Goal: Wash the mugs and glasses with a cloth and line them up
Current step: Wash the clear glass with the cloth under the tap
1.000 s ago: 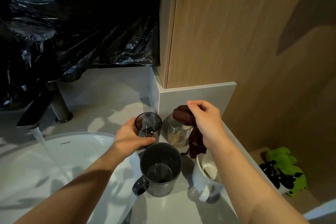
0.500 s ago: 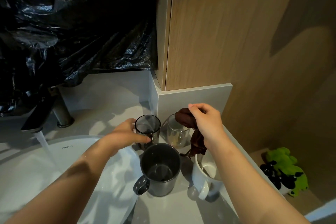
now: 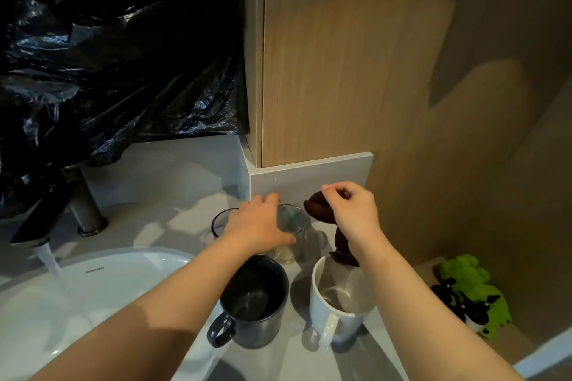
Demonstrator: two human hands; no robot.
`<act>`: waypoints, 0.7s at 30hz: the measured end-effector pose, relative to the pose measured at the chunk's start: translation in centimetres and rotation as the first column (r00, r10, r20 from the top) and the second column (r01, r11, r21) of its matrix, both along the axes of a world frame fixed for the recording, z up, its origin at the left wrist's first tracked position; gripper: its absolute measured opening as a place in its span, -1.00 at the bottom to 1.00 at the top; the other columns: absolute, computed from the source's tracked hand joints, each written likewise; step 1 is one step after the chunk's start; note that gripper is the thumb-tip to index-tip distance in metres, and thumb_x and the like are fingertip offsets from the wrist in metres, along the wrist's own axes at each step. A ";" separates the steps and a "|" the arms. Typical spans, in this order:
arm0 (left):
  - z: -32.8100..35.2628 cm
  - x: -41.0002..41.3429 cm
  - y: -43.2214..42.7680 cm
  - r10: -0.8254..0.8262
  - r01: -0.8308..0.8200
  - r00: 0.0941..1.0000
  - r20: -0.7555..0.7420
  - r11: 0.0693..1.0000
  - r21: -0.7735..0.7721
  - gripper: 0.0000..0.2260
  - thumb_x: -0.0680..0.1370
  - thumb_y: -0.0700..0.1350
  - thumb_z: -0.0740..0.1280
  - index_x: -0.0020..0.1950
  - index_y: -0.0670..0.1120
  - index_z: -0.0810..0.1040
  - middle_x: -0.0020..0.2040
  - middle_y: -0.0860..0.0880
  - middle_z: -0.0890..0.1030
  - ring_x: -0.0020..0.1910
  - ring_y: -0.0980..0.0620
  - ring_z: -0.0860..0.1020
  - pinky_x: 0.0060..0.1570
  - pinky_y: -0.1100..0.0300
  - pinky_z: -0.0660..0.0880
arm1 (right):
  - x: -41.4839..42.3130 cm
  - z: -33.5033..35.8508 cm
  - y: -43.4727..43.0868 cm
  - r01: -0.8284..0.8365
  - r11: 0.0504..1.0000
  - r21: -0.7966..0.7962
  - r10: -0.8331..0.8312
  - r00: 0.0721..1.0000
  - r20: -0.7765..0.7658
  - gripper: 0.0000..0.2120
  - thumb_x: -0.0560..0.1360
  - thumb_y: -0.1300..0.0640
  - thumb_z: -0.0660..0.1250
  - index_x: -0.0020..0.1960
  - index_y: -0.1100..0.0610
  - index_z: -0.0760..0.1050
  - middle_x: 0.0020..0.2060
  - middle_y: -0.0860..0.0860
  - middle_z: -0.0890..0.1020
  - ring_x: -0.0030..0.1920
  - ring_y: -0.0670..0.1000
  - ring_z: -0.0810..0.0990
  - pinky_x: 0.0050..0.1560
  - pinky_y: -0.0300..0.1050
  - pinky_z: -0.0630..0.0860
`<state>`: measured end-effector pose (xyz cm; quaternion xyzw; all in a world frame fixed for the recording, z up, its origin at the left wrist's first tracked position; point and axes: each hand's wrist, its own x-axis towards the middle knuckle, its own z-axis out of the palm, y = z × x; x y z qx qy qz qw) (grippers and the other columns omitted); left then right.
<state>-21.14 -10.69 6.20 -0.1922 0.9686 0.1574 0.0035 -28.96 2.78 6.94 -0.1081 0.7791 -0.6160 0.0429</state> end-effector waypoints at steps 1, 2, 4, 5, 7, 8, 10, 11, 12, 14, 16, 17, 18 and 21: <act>-0.5 -0.3 0.2 0.008 -0.007 0.999 0.037 1.000 -0.028 -0.29 0.42 0.22 0.40 0.46 -0.01 0.21 0.38 -0.08 0.37 0.35 -0.11 0.36 0.28 -0.05 0.34 | 0.0 -0.4 0.0 -0.003 1.000 0.008 0.003 1.000 0.014 -0.88 0.52 0.07 0.35 -0.11 0.10 0.60 -0.18 -0.01 0.63 -0.05 0.01 0.59 -0.06 -0.14 0.46; -1.0 -0.6 0.5 0.023 -0.020 0.998 0.064 0.999 -0.050 -0.27 0.41 0.24 0.39 0.46 -0.01 0.19 0.38 -0.08 0.37 0.36 -0.12 0.35 0.30 -0.09 0.31 | 0.0 -0.8 0.0 -0.010 1.000 0.016 0.009 1.000 0.029 -0.88 0.52 0.07 0.35 -0.11 0.10 0.60 -0.19 -0.02 0.62 -0.07 0.00 0.58 -0.08 -0.16 0.45; -1.7 -1.3 0.9 0.062 -0.054 0.993 0.100 0.995 -0.082 -0.24 0.39 0.28 0.39 0.45 -0.01 0.19 0.38 -0.07 0.37 0.37 -0.11 0.33 0.31 -0.16 0.26 | 0.0 -1.0 -0.1 -0.024 0.999 0.026 0.023 0.999 0.050 -0.89 0.53 0.06 0.34 -0.11 0.08 0.59 -0.18 -0.03 0.61 -0.09 -0.03 0.57 -0.10 -0.18 0.43; -1.8 -1.5 1.1 0.083 -0.074 0.991 0.108 0.994 -0.087 -0.24 0.38 0.31 0.38 0.44 -0.01 0.20 0.38 -0.06 0.37 0.38 -0.11 0.33 0.31 -0.18 0.25 | 0.0 -1.0 -0.2 -0.027 0.999 0.033 0.025 0.998 0.052 -0.89 0.53 0.06 0.34 -0.11 0.07 0.58 -0.18 -0.04 0.60 -0.10 -0.05 0.56 -0.10 -0.19 0.43; -2.0 -2.1 1.4 0.129 -0.123 0.987 0.097 0.990 -0.065 -0.25 0.37 0.33 0.38 0.40 -0.02 0.24 0.37 -0.04 0.39 0.37 -0.09 0.34 0.31 -0.21 0.24 | -0.2 -1.0 -0.3 -0.028 0.999 0.045 0.025 0.998 0.051 -0.89 0.53 0.05 0.34 -0.10 0.07 0.58 -0.19 -0.06 0.59 -0.12 -0.08 0.54 -0.14 -0.21 0.42; -2.1 -2.4 1.4 0.153 -0.150 0.985 0.081 0.988 -0.046 -0.26 0.36 0.32 0.39 0.38 -0.03 0.25 0.36 -0.04 0.39 0.36 -0.08 0.35 0.32 -0.22 0.24 | -0.2 -1.1 -0.3 -0.028 0.999 0.046 0.025 0.998 0.050 -0.88 0.53 0.05 0.33 -0.09 0.08 0.59 -0.19 -0.06 0.59 -0.13 -0.10 0.53 -0.16 -0.21 0.42; -2.3 -2.8 1.5 0.189 -0.189 0.980 0.054 0.982 -0.016 -0.26 0.35 0.31 0.41 0.36 -0.04 0.27 0.34 -0.03 0.40 0.35 -0.07 0.37 0.33 -0.24 0.24 | -0.3 -1.2 -0.2 -0.024 0.999 0.039 0.022 0.998 0.052 -0.87 0.53 0.05 0.33 -0.08 0.10 0.59 -0.20 -0.07 0.58 -0.15 -0.12 0.51 -0.16 -0.21 0.42; -2.5 -2.9 1.5 0.200 -0.199 0.979 0.048 0.980 -0.011 -0.26 0.34 0.31 0.42 0.36 -0.04 0.27 0.33 -0.03 0.40 0.34 -0.06 0.37 0.33 -0.25 0.24 | -0.3 -1.2 -0.1 -0.021 0.999 0.037 0.019 0.998 0.053 -0.86 0.53 0.05 0.33 -0.08 0.10 0.59 -0.20 -0.08 0.58 -0.15 -0.12 0.51 -0.15 -0.20 0.42; -2.6 -3.0 1.4 0.207 -0.207 0.977 0.047 0.978 -0.012 -0.25 0.33 0.30 0.42 0.36 -0.04 0.28 0.32 -0.03 0.41 0.33 -0.06 0.38 0.32 -0.25 0.24 | -0.4 -1.3 -0.1 -0.018 0.999 0.036 0.016 0.998 0.055 -0.87 0.53 0.05 0.33 -0.08 0.10 0.59 -0.21 -0.07 0.58 -0.15 -0.11 0.52 -0.15 -0.20 0.43; -2.8 -3.1 1.3 0.223 -0.222 0.974 0.042 0.975 -0.015 -0.24 0.31 0.31 0.42 0.36 -0.05 0.30 0.31 -0.02 0.42 0.31 -0.05 0.40 0.32 -0.24 0.24 | -0.4 -1.3 -0.1 -0.014 0.999 0.030 0.013 0.999 0.052 -0.87 0.53 0.06 0.33 -0.09 0.10 0.59 -0.22 -0.07 0.57 -0.17 -0.11 0.52 -0.20 -0.23 0.44; -2.9 -3.0 1.3 0.227 -0.227 0.973 0.034 0.974 -0.013 -0.25 0.30 0.31 0.42 0.35 -0.05 0.32 0.28 -0.01 0.44 0.29 -0.04 0.41 0.33 -0.25 0.22 | -0.3 -1.2 -0.1 -0.011 1.000 0.024 0.010 0.999 0.042 -0.88 0.53 0.06 0.33 -0.12 0.09 0.57 -0.24 -0.08 0.57 -0.17 -0.11 0.52 -0.21 -0.25 0.44; -2.9 -2.9 1.3 0.223 -0.222 0.975 0.026 0.975 -0.011 -0.26 0.30 0.31 0.42 0.34 -0.04 0.33 0.27 -0.01 0.44 0.28 -0.03 0.42 0.33 -0.26 0.20 | -0.3 -1.1 -0.1 -0.011 1.000 0.019 0.011 0.999 0.042 -0.88 0.53 0.06 0.34 -0.13 0.09 0.57 -0.24 -0.09 0.57 -0.16 -0.09 0.53 -0.18 -0.22 0.44; -2.9 -2.7 1.3 0.216 -0.216 0.976 0.010 0.976 -0.007 -0.26 0.30 0.31 0.42 0.34 -0.04 0.34 0.26 0.00 0.44 0.28 -0.03 0.42 0.34 -0.25 0.19 | -0.2 -1.0 -0.1 -0.015 1.000 0.013 0.014 0.999 0.040 -0.89 0.53 0.06 0.34 -0.12 0.08 0.57 -0.23 -0.09 0.57 -0.14 -0.08 0.53 -0.13 -0.21 0.44; -1.9 -2.3 1.5 0.210 -0.208 0.974 -0.089 0.978 0.033 -0.26 0.29 0.30 0.42 0.36 -0.02 0.33 0.26 0.01 0.43 0.26 -0.01 0.42 0.33 -0.19 0.20 | 0.2 -0.5 0.1 -0.013 1.000 -0.025 0.014 1.000 0.028 -0.89 0.53 0.07 0.34 -0.07 0.09 0.59 -0.18 -0.06 0.60 -0.08 -0.04 0.57 -0.07 -0.17 0.48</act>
